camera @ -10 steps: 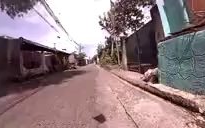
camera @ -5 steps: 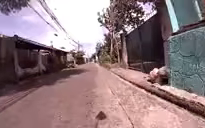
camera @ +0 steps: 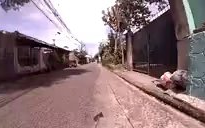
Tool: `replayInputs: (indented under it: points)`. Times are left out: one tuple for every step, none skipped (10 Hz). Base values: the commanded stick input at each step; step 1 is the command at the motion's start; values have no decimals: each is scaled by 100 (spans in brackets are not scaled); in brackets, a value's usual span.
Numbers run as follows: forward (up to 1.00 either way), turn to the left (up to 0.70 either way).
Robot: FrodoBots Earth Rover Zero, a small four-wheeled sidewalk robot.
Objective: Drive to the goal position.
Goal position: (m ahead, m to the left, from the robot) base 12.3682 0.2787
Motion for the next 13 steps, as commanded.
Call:
replayInputs:
  points:
    - [70,27]
    - [70,26]
    - [70,15]
    - [70,4]
    - [70,0]
    - [70,0]
    - [70,0]
    - [70,0]
    - [70,0]
    - [70,0]
    - [70,0]
    - [70,0]
    - [70,0]
